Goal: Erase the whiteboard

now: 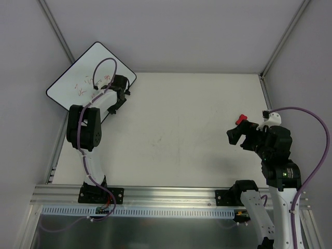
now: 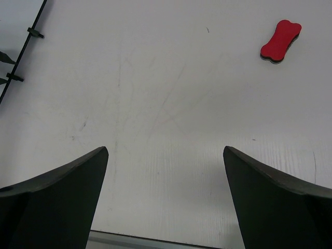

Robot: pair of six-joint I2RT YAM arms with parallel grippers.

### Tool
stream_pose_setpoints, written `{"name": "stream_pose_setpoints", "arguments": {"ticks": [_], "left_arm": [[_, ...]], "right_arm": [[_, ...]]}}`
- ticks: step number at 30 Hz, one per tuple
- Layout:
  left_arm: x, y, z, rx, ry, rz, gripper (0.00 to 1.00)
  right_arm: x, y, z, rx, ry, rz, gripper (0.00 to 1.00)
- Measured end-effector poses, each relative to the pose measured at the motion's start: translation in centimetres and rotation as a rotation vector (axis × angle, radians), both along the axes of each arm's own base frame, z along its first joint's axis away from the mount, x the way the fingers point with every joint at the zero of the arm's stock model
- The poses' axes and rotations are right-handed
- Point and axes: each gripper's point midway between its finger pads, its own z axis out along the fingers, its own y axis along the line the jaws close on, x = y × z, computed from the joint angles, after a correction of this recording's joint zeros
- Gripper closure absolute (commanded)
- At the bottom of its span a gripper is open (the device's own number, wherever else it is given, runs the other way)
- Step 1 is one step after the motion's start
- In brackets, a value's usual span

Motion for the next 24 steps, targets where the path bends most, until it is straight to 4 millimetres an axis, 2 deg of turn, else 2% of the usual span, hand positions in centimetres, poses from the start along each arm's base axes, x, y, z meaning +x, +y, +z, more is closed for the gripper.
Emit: {"name": "stream_pose_setpoints", "arguments": {"ticks": [8,16,19,24], "left_arm": [[-0.4,0.1,-2.6,0.008,0.060,0.005,0.50],[-0.4,1.0,-2.9,0.010,0.067,0.023,0.58],[-0.5,1.3,-3.0,0.010,0.071,0.028,0.67],[-0.5,1.4,-3.6,0.012,0.087,0.030,0.92]], "right_arm": [[-0.2,0.0,-0.2,-0.006,0.009,0.002,0.01],[-0.3,0.0,-0.2,-0.005,0.007,0.003,0.01],[-0.4,0.0,-0.2,-0.004,0.006,0.004,0.01],[-0.5,0.0,-0.1,-0.004,0.004,0.004,0.01]]}}
